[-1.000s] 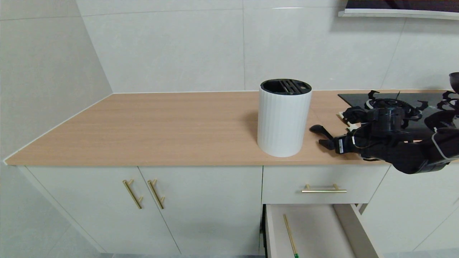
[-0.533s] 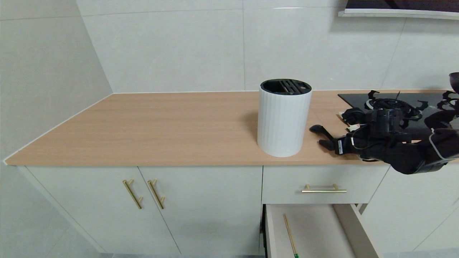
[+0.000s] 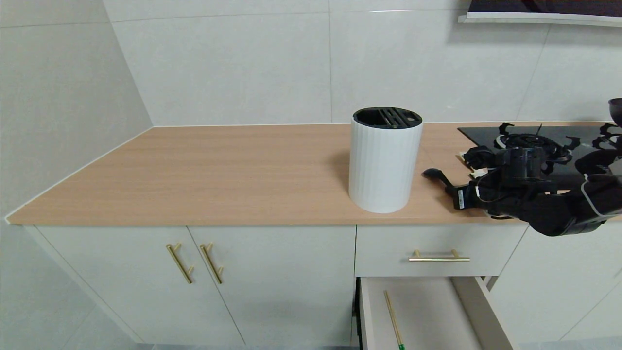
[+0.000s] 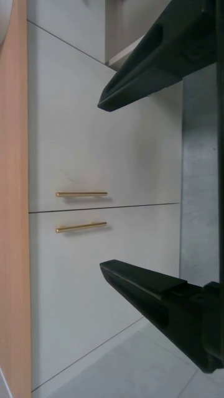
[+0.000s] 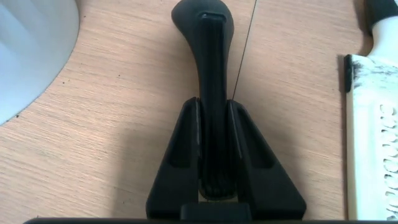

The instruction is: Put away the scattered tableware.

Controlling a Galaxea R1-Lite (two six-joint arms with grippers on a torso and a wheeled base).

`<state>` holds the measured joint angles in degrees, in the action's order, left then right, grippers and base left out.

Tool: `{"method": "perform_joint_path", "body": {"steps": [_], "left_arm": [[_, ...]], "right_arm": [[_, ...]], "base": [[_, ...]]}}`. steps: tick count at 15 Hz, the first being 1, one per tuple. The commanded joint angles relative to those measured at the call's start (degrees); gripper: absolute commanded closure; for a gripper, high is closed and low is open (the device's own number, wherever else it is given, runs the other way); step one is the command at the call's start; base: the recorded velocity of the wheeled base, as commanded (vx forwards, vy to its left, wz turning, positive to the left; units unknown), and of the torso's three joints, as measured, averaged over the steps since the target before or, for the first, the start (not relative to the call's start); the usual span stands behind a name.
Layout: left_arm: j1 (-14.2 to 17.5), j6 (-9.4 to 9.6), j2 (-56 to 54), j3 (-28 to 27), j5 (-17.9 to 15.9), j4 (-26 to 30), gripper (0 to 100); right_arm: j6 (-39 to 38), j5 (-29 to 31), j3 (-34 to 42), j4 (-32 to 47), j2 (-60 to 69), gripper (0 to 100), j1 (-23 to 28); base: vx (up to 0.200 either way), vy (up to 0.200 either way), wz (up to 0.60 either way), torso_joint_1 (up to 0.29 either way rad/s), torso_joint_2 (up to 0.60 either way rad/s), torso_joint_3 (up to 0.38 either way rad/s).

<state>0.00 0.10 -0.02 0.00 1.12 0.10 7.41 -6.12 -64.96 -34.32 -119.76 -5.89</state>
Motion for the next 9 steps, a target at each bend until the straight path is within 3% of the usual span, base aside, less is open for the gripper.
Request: {"method": "perform_joint_path", "body": {"steps": [1,3,9], "left_arm": [[0.0,-0.01,0.02,0.0,0.02,-0.01,0],[0.0,-0.01,0.02,0.0,0.02,-0.01,0],[0.0,-0.01,0.02,0.0,0.02,-0.01,0]], "right_arm": [[-0.29,-0.03,0.01,0.48,1.46,100,-0.09],[-2.58,0.06,0.72,3.2,5.24,100,-0.35],[-13.74,0.06,5.55,30.27,29.67,100,-4.31]], "base": [[0.0,0.0,0.0,0.0,0.0,0.0],[0.0,0.0,0.0,0.0,0.0,0.0],[0.0,0.0,0.0,0.0,0.0,0.0]]}}
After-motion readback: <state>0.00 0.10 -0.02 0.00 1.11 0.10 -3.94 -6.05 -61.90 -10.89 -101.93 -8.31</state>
